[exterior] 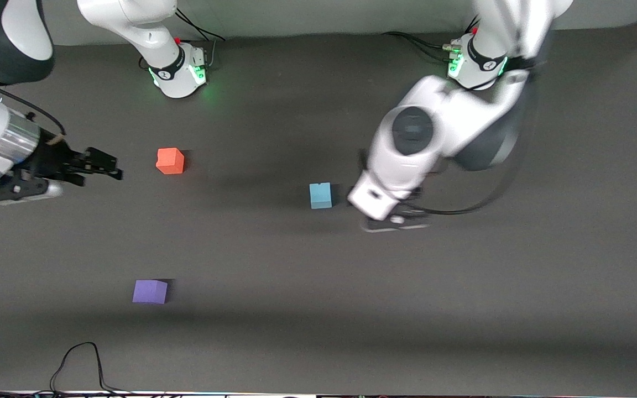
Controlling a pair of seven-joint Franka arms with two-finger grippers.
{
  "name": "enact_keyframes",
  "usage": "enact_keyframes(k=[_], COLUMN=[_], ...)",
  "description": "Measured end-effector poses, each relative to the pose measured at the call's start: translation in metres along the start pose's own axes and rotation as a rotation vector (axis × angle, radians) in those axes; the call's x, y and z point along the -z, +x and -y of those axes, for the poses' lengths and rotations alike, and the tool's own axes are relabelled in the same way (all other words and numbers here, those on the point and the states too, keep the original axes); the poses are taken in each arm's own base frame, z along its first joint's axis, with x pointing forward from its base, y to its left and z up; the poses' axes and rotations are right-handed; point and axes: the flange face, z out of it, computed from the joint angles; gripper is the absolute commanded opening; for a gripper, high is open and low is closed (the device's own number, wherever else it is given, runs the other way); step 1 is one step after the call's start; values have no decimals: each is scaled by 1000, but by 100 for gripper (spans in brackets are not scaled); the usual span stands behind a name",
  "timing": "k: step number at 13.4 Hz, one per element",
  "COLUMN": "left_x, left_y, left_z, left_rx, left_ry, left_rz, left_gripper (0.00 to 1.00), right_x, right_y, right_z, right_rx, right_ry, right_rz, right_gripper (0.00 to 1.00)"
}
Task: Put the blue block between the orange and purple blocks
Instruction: 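Release the cube mid-table with the left gripper while the right gripper approaches, then retract the left gripper while the right gripper moves over the cube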
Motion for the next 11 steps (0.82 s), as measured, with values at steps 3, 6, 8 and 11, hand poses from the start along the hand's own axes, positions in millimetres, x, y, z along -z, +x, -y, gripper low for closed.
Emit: enact_keyframes(k=[3,6,8,11], left_x=[32,50,63,84], left_y=[37,53,50,29], left_z=[127,233,289,306], left_rx=[-32,-82,-98,-101], left_ry=[11,-1,-13,-2], left_rz=[79,114,107,88], left_gripper=[100,100,100,100], right_x=[-51,-100,-139,-214], right_y=[20,19,10,-7], right_z=[88,197,255,319], right_rx=[-22,-19,-16,-31], right_ry=[-4,-12,-25,-53], right_rz=[21,16,-11,-53], right_gripper=[100,100,100,100])
